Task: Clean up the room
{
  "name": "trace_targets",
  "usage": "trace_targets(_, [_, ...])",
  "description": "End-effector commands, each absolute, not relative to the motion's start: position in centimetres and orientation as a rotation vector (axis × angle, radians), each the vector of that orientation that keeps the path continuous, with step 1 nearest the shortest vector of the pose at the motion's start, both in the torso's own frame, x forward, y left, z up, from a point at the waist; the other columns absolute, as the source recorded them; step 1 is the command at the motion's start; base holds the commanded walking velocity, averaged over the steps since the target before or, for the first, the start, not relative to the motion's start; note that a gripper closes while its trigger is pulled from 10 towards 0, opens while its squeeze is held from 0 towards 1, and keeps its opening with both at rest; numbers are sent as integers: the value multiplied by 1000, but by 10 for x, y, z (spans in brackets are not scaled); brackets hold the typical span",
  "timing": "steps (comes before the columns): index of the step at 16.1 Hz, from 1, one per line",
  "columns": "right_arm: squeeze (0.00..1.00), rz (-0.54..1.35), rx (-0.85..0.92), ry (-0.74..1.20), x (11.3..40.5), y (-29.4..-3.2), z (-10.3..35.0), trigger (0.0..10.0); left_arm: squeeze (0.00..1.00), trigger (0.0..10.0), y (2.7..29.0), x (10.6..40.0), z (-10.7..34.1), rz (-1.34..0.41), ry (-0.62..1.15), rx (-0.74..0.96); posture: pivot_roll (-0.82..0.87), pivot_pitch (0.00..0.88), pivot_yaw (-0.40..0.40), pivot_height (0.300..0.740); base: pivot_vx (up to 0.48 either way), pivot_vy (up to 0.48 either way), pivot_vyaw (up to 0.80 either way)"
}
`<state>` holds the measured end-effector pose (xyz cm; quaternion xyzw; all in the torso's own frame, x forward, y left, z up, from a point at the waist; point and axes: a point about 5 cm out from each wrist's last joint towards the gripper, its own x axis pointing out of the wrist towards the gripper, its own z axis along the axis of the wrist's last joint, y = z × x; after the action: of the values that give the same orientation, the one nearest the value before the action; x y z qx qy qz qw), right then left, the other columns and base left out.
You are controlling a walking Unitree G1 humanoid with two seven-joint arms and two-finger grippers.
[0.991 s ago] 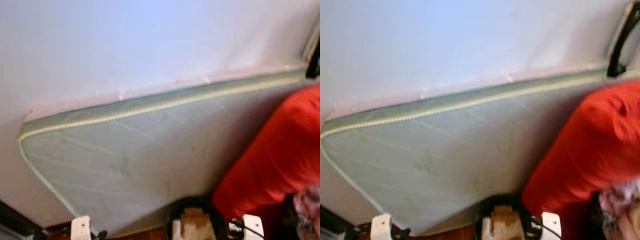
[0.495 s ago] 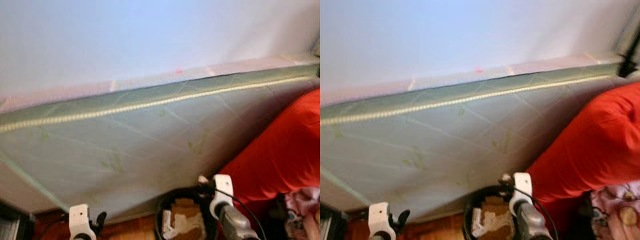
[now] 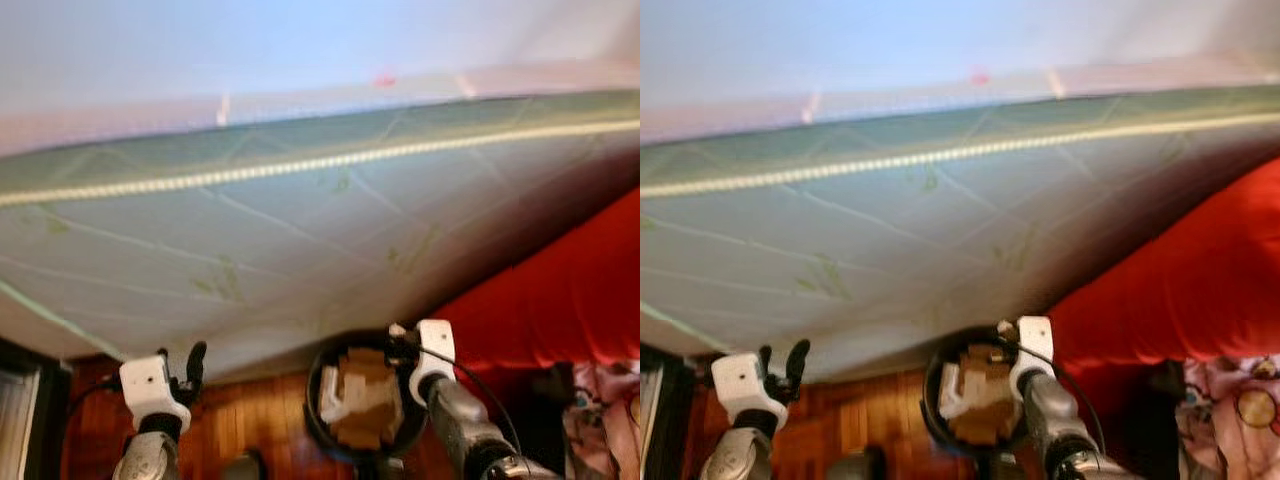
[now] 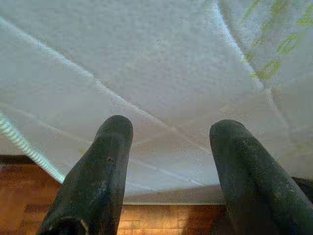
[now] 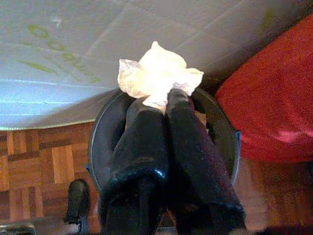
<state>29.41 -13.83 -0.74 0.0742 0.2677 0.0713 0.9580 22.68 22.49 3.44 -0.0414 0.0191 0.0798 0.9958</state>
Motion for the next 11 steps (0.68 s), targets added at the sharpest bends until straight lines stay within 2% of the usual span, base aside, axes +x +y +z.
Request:
trace_targets(1, [0,151,144,595,285,-137,-17,10000,0,10000,222,217,37,167,51,-88,276,437,-64,740,0,0,0])
trace_targets(7, [0,82,136,622,282,-147,-21,10000,0,10000,211,209,67,133,32,-84,294,491,-57,740,0,0,0])
trace_targets(10, [0,70,135,643,277,-150,-25,10000,0,10000,208,201,64,134,77,-86,286,515,-54,740,0,0,0])
trace_targets(11, [102,82,137,640,277,-149,-25,10000,0,10000,208,199,63,137,89,-89,289,517,-53,740,0,0,0])
